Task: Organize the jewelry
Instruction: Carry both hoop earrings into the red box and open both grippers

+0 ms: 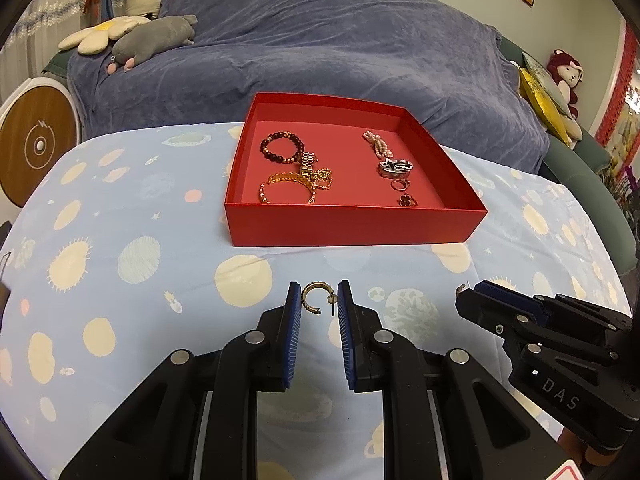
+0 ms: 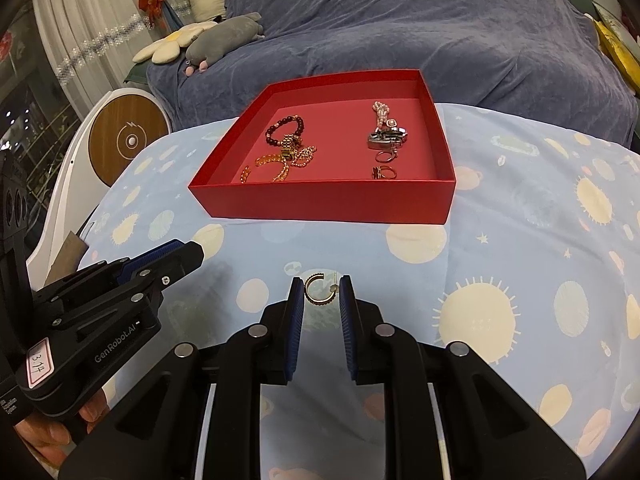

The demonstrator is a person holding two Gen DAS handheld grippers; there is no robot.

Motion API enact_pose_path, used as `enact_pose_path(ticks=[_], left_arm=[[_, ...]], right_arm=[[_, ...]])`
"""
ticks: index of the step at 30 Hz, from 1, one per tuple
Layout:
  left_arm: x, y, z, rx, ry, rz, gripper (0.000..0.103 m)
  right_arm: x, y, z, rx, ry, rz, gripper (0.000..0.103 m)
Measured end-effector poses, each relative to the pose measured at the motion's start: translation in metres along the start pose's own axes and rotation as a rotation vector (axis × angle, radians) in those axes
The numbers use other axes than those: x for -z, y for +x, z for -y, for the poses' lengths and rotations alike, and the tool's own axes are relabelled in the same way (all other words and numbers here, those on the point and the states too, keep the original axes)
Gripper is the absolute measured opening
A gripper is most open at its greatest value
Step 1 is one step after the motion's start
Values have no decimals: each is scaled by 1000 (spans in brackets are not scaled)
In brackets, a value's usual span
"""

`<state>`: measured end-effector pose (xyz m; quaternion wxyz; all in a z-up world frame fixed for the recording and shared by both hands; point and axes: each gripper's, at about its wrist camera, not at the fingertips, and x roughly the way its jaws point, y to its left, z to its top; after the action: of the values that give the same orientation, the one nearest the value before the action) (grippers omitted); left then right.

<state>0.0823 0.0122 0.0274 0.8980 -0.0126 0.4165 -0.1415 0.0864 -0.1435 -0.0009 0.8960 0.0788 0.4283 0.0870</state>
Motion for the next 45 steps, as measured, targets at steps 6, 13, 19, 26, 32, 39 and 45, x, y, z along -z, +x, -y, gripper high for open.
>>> enact_pose_path(ticks=[6, 13, 19, 26, 32, 39, 45], left_arm=[[0, 0, 1, 3, 5, 2, 15], [-29, -10, 7, 22, 32, 37, 16], [-77, 9, 11, -36, 118, 86, 16], [-121, 67, 0, -66, 94, 80, 16], [-144, 110, 2, -72, 83, 54, 16], [-154, 136, 6, -88, 95, 35, 18], [-153, 139, 4, -112, 84, 36, 33]], right_arm=[[-1, 0, 0, -1, 0, 1, 17], [-28, -4, -1, -2, -25, 30, 17], [-79, 8, 12, 25, -37, 85, 17], [-122, 56, 34, 39, 9, 87, 17], [-145, 96, 48, 52, 38, 56, 17], [-159, 125, 51, 86, 35, 37, 18], [-158, 124, 54, 88, 54, 49, 22]])
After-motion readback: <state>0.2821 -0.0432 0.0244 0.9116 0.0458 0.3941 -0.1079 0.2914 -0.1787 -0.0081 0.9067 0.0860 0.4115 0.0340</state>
